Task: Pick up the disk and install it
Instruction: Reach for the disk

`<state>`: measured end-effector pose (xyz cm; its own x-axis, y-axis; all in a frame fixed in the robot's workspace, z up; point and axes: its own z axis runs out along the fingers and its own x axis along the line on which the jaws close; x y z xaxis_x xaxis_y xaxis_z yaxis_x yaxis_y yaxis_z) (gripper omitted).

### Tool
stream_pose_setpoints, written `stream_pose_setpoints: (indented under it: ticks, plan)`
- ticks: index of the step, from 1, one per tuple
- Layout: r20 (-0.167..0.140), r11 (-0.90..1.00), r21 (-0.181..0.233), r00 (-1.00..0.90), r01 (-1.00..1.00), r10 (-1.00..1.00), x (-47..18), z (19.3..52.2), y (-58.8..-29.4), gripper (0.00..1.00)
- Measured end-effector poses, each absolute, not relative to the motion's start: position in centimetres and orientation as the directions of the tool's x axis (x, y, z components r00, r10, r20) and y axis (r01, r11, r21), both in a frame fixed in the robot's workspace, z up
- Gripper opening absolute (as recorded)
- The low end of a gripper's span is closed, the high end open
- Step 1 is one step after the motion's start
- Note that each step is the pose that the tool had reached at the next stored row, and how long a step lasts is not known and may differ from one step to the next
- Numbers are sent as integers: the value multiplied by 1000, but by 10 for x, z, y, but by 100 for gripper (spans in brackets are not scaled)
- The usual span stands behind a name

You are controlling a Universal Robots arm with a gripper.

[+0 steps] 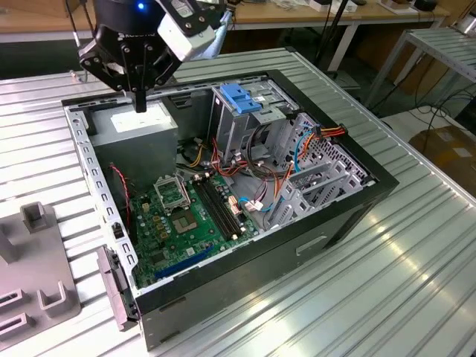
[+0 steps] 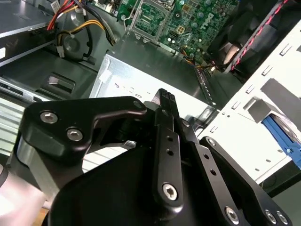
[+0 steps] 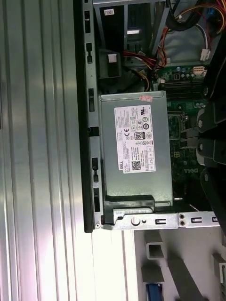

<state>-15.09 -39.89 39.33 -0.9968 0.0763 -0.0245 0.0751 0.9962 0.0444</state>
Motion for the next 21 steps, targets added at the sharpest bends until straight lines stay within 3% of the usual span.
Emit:
stream_pose_setpoints:
  ticks: [21]
  plan:
    - [-24, 996, 44, -997, 75, 76, -247, 393, -395, 11]
